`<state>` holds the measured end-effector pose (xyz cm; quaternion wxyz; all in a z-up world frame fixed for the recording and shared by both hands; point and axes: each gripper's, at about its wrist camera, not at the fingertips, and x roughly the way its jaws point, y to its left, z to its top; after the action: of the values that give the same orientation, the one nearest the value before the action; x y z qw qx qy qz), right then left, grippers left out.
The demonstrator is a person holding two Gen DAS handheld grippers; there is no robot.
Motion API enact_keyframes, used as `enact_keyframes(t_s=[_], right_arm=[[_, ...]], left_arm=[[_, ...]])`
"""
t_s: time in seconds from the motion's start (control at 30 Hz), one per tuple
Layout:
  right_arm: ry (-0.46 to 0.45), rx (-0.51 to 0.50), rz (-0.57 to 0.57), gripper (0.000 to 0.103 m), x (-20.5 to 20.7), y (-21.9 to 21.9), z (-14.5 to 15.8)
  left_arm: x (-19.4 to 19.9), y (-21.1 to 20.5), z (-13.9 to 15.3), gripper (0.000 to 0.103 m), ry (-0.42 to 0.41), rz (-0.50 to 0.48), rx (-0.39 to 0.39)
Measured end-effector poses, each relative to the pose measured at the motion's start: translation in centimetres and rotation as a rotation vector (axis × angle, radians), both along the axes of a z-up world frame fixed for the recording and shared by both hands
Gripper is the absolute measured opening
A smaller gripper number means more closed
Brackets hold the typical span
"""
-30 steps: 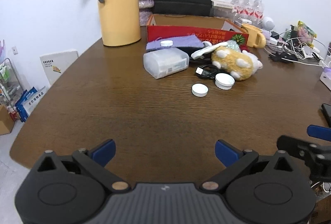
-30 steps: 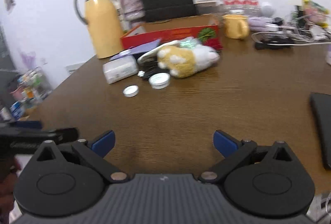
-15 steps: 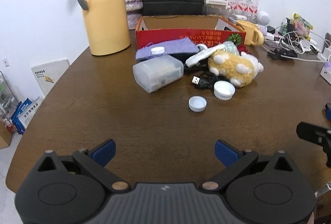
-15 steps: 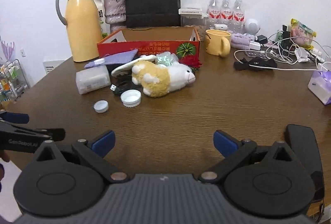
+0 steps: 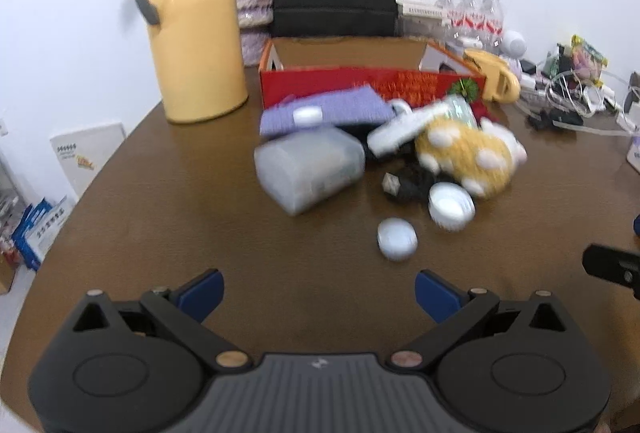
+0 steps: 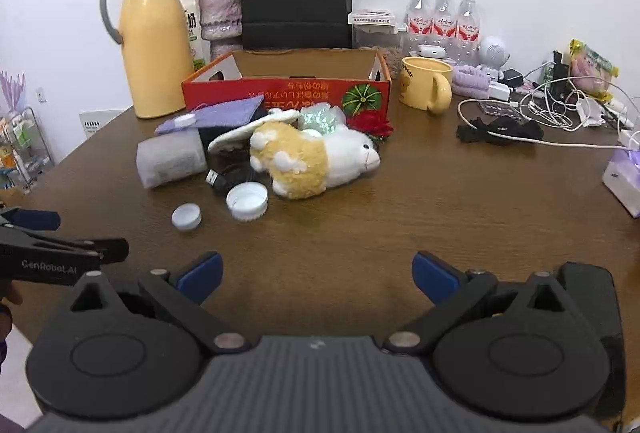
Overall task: Organize objects
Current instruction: 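Move both tools toward the clutter beside the cardboard box, then grasp the translucent plastic box with left tool while right tool grasps the white plush sheep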
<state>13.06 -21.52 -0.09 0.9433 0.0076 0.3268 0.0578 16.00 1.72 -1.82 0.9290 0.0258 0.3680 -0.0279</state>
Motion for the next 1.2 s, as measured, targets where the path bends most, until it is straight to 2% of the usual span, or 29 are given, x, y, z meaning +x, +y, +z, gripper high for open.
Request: enact_keyframes(t_s=[0.13,0.2,0.3,0.37,0.5,0.67,0.7,0.73,0.8,0.83,0.87,0.9,0.97,1.0,1.07,1.1,1.13,1.17,1.2], right_arm=[[-0.039,0.025,-0.008,0.095,3.2,-0.8,0.4],[-0.040,0.040,-0.043,0.086,5.8,-1.3,-0.1],[0.001,0.156,-0.122,0.080,9.8,-2.9,-1.3],[0.021,0.223,-0.162,0.079,11.8,-3.6,-2.0],[0.045,0.257,-0.199,0.082,15.2,-3.3,-3.2],[0.078,0.272,-0.223,0.080,17.2,-3.4,-4.3],[0.083,0.256,-0.225,0.077,17.2,-3.6,-4.3],[0.068,0.191,-0.235,0.077,17.0,-3.6,-4.0],[-0.001,-0.025,-0.266,0.085,16.1,-2.6,-2.7],[-0.028,-0.087,-0.273,0.086,15.6,-2.4,-2.3],[-0.039,-0.088,-0.269,0.088,15.3,-2.5,-1.8],[-0.033,-0.041,-0.256,0.089,15.1,-2.9,-1.5],[0.005,0.035,-0.243,0.090,14.9,-3.4,-1.8],[0.017,0.033,-0.250,0.090,14.7,-3.3,-2.1],[0.010,0.030,-0.274,0.093,14.1,-3.3,-2.8],[0.011,0.065,-0.284,0.095,14.0,-3.7,-3.2],[0.017,0.104,-0.293,0.095,14.3,-4.2,-3.5],[0.037,0.139,-0.310,0.095,15.0,-5.0,-4.2],[0.063,0.166,-0.326,0.094,15.4,-5.5,-4.7]], left_arm=[[4.4,1.0,0.8,0.102,-0.037,-0.041,-0.003],[6.9,1.5,0.7,0.102,-0.086,-0.100,-0.003],[10.0,2.0,0.0,0.103,-0.168,-0.199,0.006],[12.0,2.2,-0.6,0.103,-0.128,-0.223,0.013],[13.7,2.2,-2.4,0.101,-0.034,-0.242,-0.017],[11.6,1.2,-3.0,0.098,0.005,-0.256,-0.045],[11.1,1.1,-2.9,0.098,0.018,-0.260,-0.058],[10.6,0.9,-2.7,0.098,0.034,-0.270,-0.066],[9.8,0.5,-2.5,0.099,0.032,-0.293,-0.075],[9.6,0.3,-2.4,0.099,0.031,-0.297,-0.066],[9.6,0.0,-2.4,0.099,0.026,-0.296,-0.051],[9.7,-0.2,-2.4,0.099,0.013,-0.291,-0.035],[10.6,-0.5,-2.6,0.099,0.007,-0.267,-0.002],[11.1,-0.7,-2.7,0.098,0.005,-0.242,0.022],[12.1,-0.8,-3.0,0.090,-0.008,-0.204,0.051],[12.6,-0.7,-3.2,0.085,0.006,-0.203,0.047],[12.8,-0.6,-3.4,0.064,0.032,-0.215,0.027],[12.9,-0.6,-3.7,0.065,0.072,-0.228,0.004],[12.7,-0.6,-3.6,0.065,0.069,-0.219,0.001]])
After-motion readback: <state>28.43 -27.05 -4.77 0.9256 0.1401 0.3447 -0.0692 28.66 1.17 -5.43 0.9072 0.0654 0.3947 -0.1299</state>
